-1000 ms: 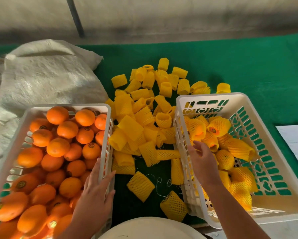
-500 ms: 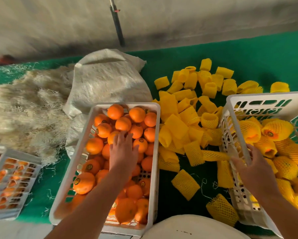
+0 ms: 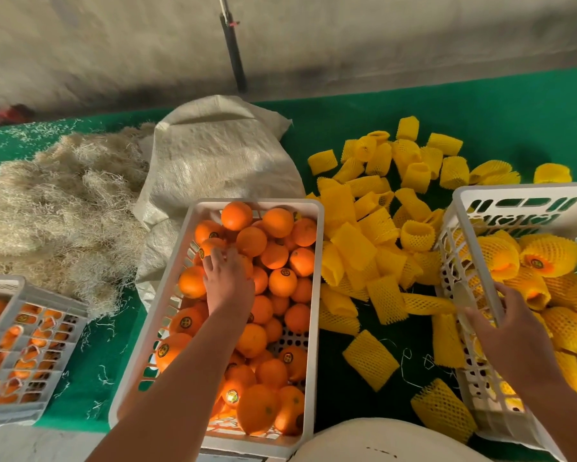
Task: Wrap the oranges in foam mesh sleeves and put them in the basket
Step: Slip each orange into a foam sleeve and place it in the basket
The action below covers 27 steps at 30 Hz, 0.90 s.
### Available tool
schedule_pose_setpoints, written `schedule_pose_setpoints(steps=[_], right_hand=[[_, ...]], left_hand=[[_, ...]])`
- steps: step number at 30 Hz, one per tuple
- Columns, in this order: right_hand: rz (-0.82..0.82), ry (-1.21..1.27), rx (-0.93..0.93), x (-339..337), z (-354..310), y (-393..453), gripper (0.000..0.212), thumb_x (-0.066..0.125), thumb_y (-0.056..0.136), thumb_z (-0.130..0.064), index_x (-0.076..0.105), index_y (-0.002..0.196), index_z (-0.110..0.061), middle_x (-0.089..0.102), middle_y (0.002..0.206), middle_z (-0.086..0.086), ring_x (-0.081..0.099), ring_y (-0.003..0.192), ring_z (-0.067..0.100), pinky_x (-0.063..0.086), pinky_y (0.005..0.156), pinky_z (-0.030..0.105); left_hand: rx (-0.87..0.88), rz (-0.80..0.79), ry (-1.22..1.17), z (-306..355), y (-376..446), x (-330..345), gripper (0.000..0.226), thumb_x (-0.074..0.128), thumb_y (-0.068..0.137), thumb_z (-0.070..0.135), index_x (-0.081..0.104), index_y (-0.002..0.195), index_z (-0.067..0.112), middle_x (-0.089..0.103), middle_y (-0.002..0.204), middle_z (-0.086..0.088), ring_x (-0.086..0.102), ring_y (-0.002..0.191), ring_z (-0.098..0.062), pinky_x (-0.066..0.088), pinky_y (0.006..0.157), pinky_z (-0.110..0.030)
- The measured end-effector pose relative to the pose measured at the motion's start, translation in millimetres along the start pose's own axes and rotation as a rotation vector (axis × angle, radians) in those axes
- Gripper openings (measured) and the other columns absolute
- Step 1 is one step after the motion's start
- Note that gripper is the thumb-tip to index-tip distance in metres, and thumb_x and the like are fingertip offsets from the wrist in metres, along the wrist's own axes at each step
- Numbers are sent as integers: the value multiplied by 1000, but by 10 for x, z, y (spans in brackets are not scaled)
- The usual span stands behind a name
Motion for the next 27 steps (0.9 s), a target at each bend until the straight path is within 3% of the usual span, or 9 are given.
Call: schedule_pose_setpoints(steps=[4,8,12,14,16,18,22,25,27], right_hand=[[21,-22,-19,-3,-19,14,64,75,93,-28,43,146,-14,58,129,16,58,109,33,50,79,41],[153,-194,-150,-38,-175,-63,73,78,88,-23,40,149,-9,39,149,19,39,137,41,45,103,61],[131,-284,-484,131,-423,-237,44,69,92,-24,59,134,-15,53,140,8,48,134,29,42,113,53],[-28,-224,-532,345,-492,-287,28,68,95,-24,67,123,-19,62,126,-1,56,121,18,50,105,41],[-220,-215,-511,583,-532,-312,21,66,98,-26,68,118,-22,63,118,-7,60,106,10,56,91,34],[-388,-284,-459,815,-501,-290,23,61,101,-31,68,122,-22,58,131,-7,61,109,12,56,88,30],[-582,-570,-307,1066,-383,-106,22,59,103,-31,66,121,-22,21,166,6,63,107,20,52,82,31],[-636,-733,-180,1087,-323,90,12,65,98,-22,65,110,-20,-8,172,13,64,100,22,54,81,35],[-676,-785,-130,1088,-251,193,29,68,96,-16,65,124,-17,-14,172,12,66,103,22,58,83,36]], left_hand=[[35,-9,-232,-13,-154,-111,69,85,78,29,55,139,15,47,137,-10,38,132,-32,42,110,-47],[-25,-48,-558,72,-551,-203,69,87,71,60,60,130,34,56,122,14,57,112,-11,54,90,-34],[-57,-136,-853,344,-1040,-260,67,80,67,79,56,124,54,59,121,26,62,107,-1,58,75,-24],[69,-143,-821,553,-1254,-263,69,76,68,81,53,126,53,54,123,31,57,110,5,56,66,-16],[226,-190,-758,759,-1426,-189,70,76,70,77,50,130,50,47,129,32,51,117,5,55,71,-16],[338,-283,-717,905,-1553,-65,71,76,74,74,46,134,51,40,135,33,45,123,4,56,79,-19],[520,-359,-532,1043,-1690,127,74,68,79,74,36,141,50,23,138,41,36,117,10,40,83,-9],[549,-361,-453,1058,-1714,194,76,61,81,76,34,145,47,21,137,40,38,116,3,34,80,-6],[554,-354,-413,1060,-1717,218,76,56,81,78,32,146,45,28,141,30,41,115,-1,34,80,-8]])
Point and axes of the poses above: each hand's wrist, its own y-axis towards the middle knuckle, its own x-axis out of the palm, z = x × y, the point moved 4 cm from there along y, towards the middle knuckle
